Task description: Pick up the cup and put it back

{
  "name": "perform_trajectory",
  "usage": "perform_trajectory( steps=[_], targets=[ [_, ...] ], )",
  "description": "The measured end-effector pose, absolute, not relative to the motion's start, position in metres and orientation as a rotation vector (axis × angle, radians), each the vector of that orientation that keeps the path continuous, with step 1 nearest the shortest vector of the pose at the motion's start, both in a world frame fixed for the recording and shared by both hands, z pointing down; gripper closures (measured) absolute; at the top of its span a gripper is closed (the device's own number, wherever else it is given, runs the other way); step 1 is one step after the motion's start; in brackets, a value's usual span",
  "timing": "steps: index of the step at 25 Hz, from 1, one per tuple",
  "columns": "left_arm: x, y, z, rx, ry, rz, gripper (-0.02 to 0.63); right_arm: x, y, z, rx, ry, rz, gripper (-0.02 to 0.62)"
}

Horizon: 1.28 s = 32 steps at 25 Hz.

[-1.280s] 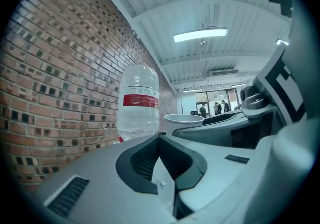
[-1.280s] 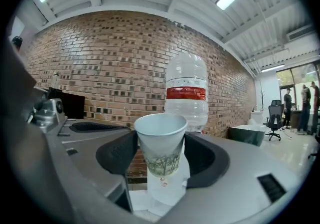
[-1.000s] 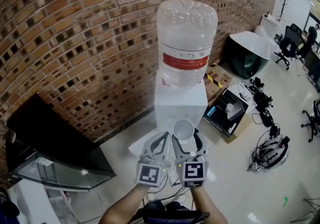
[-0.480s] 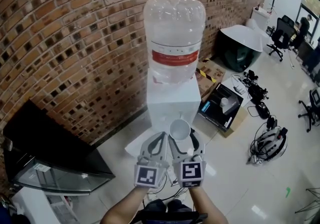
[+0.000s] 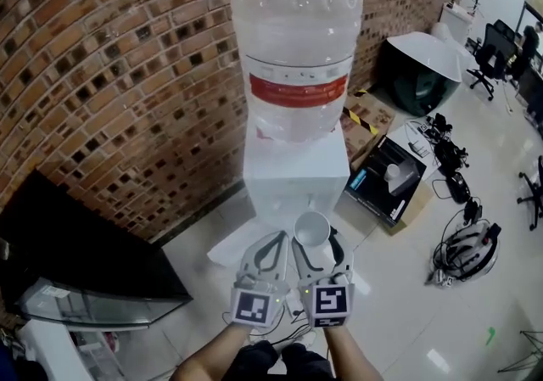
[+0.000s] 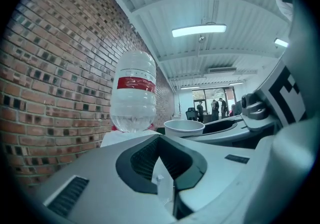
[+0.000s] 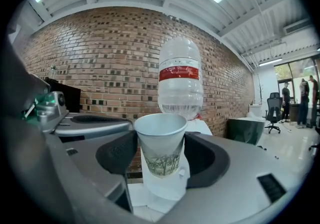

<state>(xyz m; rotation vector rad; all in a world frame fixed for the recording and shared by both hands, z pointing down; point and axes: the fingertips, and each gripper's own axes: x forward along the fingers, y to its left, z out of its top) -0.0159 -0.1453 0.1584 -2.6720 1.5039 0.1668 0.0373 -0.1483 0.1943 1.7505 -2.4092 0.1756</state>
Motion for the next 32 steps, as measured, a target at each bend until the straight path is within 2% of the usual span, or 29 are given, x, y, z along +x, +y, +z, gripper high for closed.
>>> perform_trajectory(
  steps=[8, 32],
  targets=[
    [-0.007, -0.16, 0.255, -2.687, 1.522, 0.143, 0.609, 0.04, -0.164, 0.293, 1.704, -2.425, 0.183, 0.293],
    [-0.027, -0.211, 0.608, -2.63, 1.561, 0.168, 0.609, 0.023, -0.221, 0.658, 1.711, -2.447, 0.126, 0.293]
  ],
)
